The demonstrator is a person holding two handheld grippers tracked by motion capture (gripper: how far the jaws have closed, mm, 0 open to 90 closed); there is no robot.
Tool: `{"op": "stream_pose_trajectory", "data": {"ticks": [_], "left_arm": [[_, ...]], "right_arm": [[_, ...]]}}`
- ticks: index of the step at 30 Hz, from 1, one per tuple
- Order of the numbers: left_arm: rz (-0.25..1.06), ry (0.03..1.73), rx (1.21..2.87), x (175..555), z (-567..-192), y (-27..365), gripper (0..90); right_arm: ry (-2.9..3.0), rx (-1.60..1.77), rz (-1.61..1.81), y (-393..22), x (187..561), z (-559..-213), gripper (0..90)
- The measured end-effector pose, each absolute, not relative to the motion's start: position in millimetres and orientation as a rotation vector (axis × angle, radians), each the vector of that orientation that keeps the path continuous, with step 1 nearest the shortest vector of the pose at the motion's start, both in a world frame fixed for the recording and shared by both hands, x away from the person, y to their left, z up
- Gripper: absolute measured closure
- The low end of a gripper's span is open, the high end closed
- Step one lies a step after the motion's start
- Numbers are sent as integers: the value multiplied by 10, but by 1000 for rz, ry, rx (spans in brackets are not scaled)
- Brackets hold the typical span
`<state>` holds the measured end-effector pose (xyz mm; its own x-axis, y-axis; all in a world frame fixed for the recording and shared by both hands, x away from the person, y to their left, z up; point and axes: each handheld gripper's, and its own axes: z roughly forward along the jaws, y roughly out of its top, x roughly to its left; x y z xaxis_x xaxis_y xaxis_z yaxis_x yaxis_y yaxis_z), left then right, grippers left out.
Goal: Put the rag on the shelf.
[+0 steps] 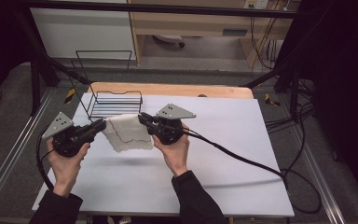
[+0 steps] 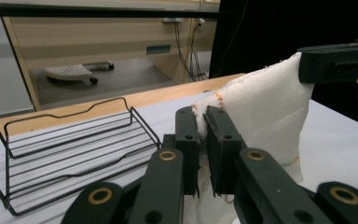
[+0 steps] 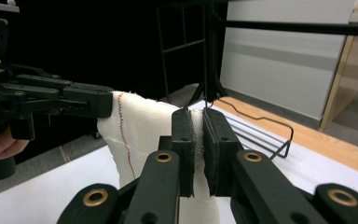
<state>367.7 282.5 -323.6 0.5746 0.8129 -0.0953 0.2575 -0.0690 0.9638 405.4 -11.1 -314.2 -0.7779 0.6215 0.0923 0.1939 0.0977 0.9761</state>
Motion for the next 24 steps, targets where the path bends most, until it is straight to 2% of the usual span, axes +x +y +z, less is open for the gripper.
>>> {"op": "stream_pose_trajectory", "data": {"ticks": [24], "left_arm": [[649, 906, 1513, 3754, -2896, 2955, 837]], "right_arm": [[1937, 726, 1759, 50, 4092, -2806, 835]]}}
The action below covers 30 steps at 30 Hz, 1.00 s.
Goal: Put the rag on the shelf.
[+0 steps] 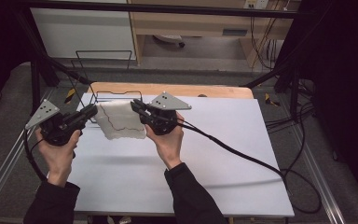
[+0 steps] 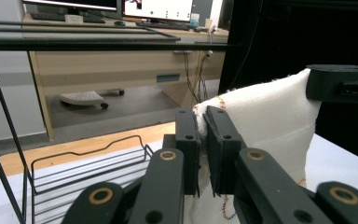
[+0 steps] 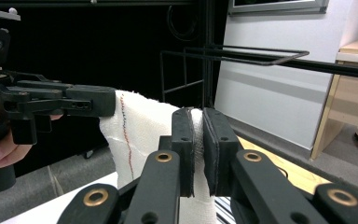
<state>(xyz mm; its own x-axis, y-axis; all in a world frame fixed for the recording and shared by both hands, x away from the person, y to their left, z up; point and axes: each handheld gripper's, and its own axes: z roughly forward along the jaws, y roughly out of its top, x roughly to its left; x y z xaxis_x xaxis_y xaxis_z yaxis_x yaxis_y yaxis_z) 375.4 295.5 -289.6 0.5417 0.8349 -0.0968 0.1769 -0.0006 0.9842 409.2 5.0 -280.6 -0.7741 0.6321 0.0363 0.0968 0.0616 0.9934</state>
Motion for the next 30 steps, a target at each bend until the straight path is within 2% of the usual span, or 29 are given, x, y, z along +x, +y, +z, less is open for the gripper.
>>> {"op": "stream_pose_trajectory", "data": {"ticks": [30], "left_arm": [[742, 872, 1427, 3894, -2446, 3169, 839]], "right_arm": [[1822, 686, 1796, 333, 4268, -2417, 836]]}}
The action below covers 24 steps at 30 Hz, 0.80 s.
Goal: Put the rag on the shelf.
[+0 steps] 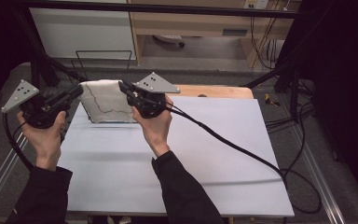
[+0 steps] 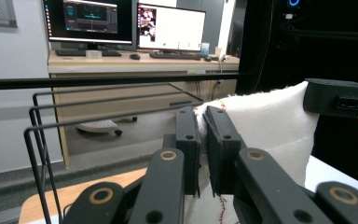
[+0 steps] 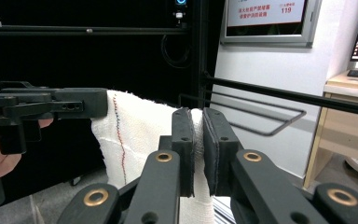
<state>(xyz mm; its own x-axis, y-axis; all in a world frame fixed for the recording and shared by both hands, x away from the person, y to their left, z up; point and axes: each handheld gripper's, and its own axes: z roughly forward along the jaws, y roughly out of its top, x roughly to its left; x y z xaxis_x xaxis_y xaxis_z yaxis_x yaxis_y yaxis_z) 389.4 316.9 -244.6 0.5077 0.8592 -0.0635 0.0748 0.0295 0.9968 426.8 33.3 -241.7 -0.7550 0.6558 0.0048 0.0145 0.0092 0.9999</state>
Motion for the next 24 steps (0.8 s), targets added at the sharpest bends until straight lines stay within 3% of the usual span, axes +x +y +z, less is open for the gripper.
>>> {"op": "stream_pose_trajectory", "data": {"ticks": [24], "left_arm": [[795, 859, 1369, 4031, -2055, 3320, 840]], "right_arm": [[1764, 650, 1801, 543, 4431, -2027, 836]]}}
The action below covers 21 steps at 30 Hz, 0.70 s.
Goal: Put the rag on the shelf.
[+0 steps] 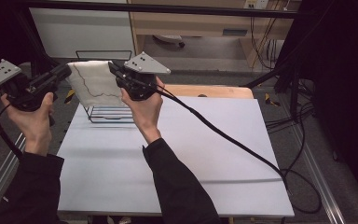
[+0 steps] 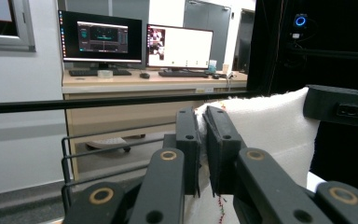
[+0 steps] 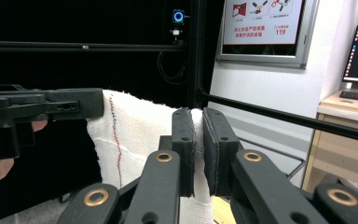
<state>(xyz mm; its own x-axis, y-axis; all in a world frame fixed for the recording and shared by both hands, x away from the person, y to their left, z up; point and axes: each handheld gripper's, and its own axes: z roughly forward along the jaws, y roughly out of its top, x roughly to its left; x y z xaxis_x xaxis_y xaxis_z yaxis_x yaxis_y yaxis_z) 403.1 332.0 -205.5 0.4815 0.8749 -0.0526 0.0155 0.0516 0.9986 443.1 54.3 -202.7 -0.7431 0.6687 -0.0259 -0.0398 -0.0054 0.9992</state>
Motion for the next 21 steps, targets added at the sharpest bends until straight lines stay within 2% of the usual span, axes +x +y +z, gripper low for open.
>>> {"op": "stream_pose_trajectory", "data": {"ticks": [21], "left_arm": [[803, 862, 1316, 4237, -1810, 3464, 841]], "right_arm": [[1736, 621, 1780, 738, 4596, -1704, 838]]}}
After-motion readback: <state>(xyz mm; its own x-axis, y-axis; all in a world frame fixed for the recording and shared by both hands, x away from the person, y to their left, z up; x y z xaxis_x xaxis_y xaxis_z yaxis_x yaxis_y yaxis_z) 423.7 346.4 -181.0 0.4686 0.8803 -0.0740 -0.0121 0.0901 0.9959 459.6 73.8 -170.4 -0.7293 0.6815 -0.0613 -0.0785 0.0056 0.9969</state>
